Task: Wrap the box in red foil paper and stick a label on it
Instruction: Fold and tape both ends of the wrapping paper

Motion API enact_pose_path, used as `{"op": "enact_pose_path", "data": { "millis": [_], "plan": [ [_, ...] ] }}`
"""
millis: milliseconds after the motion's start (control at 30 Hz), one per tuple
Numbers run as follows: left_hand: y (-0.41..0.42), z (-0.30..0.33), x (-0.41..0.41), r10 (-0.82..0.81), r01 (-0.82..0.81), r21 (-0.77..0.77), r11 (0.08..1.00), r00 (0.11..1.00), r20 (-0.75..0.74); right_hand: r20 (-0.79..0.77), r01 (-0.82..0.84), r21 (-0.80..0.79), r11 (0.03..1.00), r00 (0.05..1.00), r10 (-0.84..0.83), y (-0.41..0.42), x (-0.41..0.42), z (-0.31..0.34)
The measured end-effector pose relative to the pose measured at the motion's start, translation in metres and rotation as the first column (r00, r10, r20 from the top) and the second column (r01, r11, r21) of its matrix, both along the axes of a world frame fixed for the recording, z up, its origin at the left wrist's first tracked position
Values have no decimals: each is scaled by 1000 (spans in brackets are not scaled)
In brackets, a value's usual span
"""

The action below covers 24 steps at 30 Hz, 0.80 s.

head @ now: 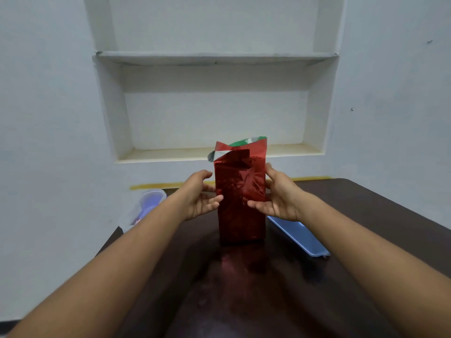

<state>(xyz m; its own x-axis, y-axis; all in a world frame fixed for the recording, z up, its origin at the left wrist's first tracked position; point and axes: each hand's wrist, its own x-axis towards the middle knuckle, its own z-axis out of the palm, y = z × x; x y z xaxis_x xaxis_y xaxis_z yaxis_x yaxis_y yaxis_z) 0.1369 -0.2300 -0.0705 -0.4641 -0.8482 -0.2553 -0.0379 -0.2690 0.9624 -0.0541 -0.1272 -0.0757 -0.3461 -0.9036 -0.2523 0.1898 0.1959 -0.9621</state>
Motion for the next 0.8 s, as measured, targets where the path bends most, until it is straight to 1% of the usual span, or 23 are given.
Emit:
{"op": "enact_pose_path", "data": {
  "millis": [33, 100, 133, 167, 200, 233, 267, 300, 333, 367, 400, 433, 467, 500, 533, 567, 600, 633, 667, 700, 767, 800],
  "plan": [
    [0, -1, 1, 10, -10, 4, 1000, 1000, -16, -97, 35, -19, 999, 995, -36, 3, 1, -3],
    [2, -1, 3, 23, -24, -16, 1000, 999, -28, -272, 136, -95, 986, 949, -158, 11, 4, -6],
    [2, 1, 4, 56, -57, -70, 996, 998, -10, -305, 171, -159, 972, 928, -214, 15, 6, -8],
    [3, 5, 5, 125, -121, -175, 977, 992, 11, -311, 184, -240, 953, 916, -255, 17, 7, -11],
    [4, 9, 5, 222, -205, -323, 924, 975, 18, -302, 178, -321, 930, 912, -279, 18, 8, -14],
    [6, 15, 5, 323, -283, -491, 824, 947, -5, -277, 156, -397, 904, 919, -280, 18, 11, -18],
    [8, 22, 5, 387, -334, -645, 687, 920, -64, -250, 113, -467, 877, 935, -253, 16, 15, -21],
    [13, 30, 5, 387, -350, -763, 544, 911, -143, -237, 62, -526, 848, 947, -216, 12, 19, -25],
    [18, 38, 4, 325, -326, -848, 418, 925, -196, -231, 27, -575, 818, 953, -194, 6, 21, -30],
    [22, 45, 2, 230, -247, -917, 312, 957, -179, -229, 8, -611, 792, 955, -187, -2, 20, -36],
    [25, 52, -1, 154, -121, -969, 217, 984, -88, -234, 3, -631, 776, 953, -194, -10, 20, -42],
    [27, 60, -6, 141, 44, -991, 127, 988, 62, -243, 10, -644, 765, 946, -216, -15, 21, -47],
    [27, 67, -13, 204, 228, -973, 42, 951, 232, -249, 24, -653, 757, 937, -244, -21, 22, -53],
    [28, 74, -20, 324, 395, -919, -14, 871, 370, -245, 41, -659, 751, 933, -265, -23, 25, -56],
    [29, 79, -29, 452, 517, -855, -27, 769, 451, -225, 69, -663, 745, 931, -287, -25, 26, -58],
    [27, 84, -38, 526, 581, -814, 4, 691, 495, -202, 98, -663, 743, 931, -303, -27, 27, -60],
    [26, 90, -46, 535, 594, -803, 58, 660, 527, -179, 124, -664, 737, 931, -318, -28, 28, -62],
    [25, 95, -53, 483, 578, -808, 112, 679, 553, -166, 141, -666, 733, 929, -330, -30, 26, -64],
    [23, 98, -58, 407, 545, -824, 158, 724, 557, -165, 145, -666, 732, 928, -334, -30, 26, -65],
    [20, 103, -63, 345, 518, -837, 175, 764, 545, -171, 141, -665, 733, 927, -333, -31, 24, -66],
    [21, 109, -67, 279, 503, -849, 163, 802, 529, -185, 130, -660, 740, 926, -328, -30, 22, -67],
    [23, 111, -68, 281, 509, -850, 135, 803, 525, -189, 125, -660, 741, 927, -325, -30, 20, -68]
  ]
}}
